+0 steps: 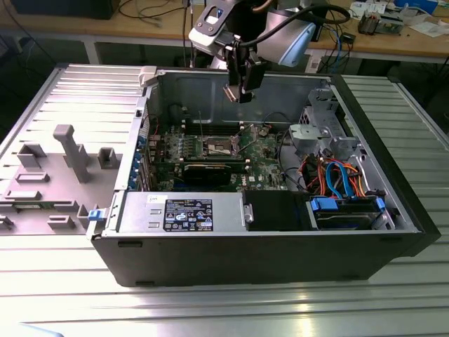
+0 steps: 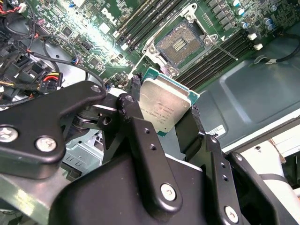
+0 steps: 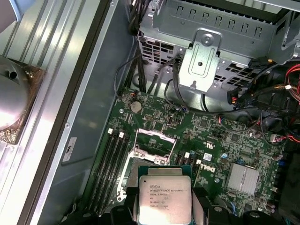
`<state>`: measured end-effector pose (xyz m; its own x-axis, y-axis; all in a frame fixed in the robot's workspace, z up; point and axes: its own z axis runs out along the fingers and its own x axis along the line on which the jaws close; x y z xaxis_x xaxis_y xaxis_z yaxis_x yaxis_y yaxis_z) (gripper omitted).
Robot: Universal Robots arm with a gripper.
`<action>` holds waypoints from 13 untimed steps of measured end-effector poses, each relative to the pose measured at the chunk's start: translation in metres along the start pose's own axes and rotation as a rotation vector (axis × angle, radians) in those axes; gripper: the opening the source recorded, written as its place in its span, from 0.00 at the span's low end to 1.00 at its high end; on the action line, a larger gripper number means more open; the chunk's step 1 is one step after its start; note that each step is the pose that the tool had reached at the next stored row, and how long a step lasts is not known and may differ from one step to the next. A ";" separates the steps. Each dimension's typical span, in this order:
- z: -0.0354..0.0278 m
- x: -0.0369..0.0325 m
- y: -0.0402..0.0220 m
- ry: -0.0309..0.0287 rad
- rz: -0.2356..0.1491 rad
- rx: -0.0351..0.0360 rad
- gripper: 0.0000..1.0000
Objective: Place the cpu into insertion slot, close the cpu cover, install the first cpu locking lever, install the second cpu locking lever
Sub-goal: 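Place the cpu into insertion slot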
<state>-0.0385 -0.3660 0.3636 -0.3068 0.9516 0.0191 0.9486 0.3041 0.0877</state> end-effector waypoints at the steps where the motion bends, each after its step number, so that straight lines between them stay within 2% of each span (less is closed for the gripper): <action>1: 0.0000 0.0000 0.0000 0.0001 0.000 0.0000 0.54; 13: 0.0021 0.0004 -0.0015 0.0000 0.001 0.0000 0.54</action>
<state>-0.0400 -0.3660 0.3614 -0.3060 0.9518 0.0192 0.9489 0.3033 0.0876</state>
